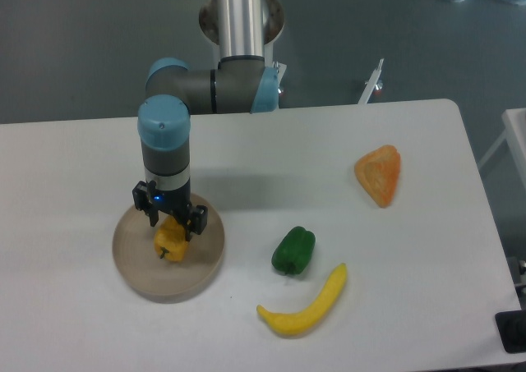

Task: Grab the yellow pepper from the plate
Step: 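Lower the gripper onto the yellow pepper and close on it, then lift the yellow pepper off the plate and carry it past the green pepper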

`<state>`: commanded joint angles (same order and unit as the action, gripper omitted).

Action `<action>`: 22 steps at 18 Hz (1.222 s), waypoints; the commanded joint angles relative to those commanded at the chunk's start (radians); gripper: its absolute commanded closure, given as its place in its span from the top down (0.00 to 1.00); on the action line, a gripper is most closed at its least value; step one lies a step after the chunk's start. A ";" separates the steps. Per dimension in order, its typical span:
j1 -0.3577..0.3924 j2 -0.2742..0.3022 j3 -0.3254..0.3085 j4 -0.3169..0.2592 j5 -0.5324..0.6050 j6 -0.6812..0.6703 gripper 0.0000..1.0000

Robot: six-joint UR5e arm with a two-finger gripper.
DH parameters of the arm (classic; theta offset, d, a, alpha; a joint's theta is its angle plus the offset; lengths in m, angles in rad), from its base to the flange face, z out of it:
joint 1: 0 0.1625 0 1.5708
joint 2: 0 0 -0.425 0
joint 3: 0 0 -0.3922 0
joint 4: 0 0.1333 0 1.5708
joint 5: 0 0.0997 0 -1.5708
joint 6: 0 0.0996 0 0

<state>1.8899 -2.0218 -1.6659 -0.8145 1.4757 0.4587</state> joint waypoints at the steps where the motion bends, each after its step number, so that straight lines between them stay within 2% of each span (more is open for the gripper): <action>1: 0.000 -0.002 0.003 -0.002 0.000 0.000 0.43; 7: 0.000 0.006 0.011 -0.002 0.000 0.006 0.43; 12: 0.012 0.060 0.035 -0.008 0.026 0.038 0.43; 16: 0.106 0.121 0.055 -0.020 0.035 0.116 0.44; 22: 0.280 0.135 0.110 -0.028 0.035 0.305 0.44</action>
<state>2.1703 -1.8869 -1.5555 -0.8421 1.5110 0.7636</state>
